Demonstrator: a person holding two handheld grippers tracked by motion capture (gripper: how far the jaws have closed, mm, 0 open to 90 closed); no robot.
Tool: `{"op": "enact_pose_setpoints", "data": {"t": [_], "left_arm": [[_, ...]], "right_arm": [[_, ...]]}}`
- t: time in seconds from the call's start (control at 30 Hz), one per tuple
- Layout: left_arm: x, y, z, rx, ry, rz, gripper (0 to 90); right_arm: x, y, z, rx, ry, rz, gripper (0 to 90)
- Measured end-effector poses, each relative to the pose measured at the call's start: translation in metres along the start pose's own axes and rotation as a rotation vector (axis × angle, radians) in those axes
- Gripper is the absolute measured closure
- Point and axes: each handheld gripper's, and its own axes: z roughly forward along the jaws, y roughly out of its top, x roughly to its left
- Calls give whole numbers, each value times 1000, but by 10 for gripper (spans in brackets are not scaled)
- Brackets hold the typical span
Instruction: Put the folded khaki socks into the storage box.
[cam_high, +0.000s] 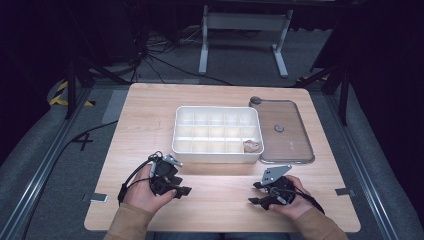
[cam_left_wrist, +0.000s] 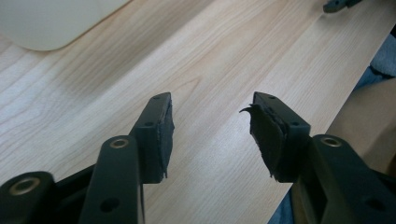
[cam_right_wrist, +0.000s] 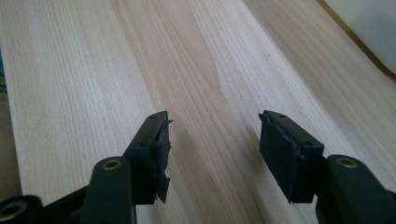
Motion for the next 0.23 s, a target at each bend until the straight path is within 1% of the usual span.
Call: {"op": "enact_pose_setpoints", "data": {"t": [0.03, 0.1, 0.17, 0.23], "left_arm": [[0, 0, 3, 9, -3, 1, 485], [1, -1, 8, 26, 8, 18, 480], [0, -1, 10, 28, 5, 18, 477], [1, -1, 11, 25, 6, 22, 473]], "right_arm": [[0, -1, 1, -2, -5, -4, 430], [-1, -2, 1, -7, -8, -1, 429], [-2, -2, 0, -10, -20, -2, 429], [-3, -2, -1, -21, -19, 3, 431]]}}
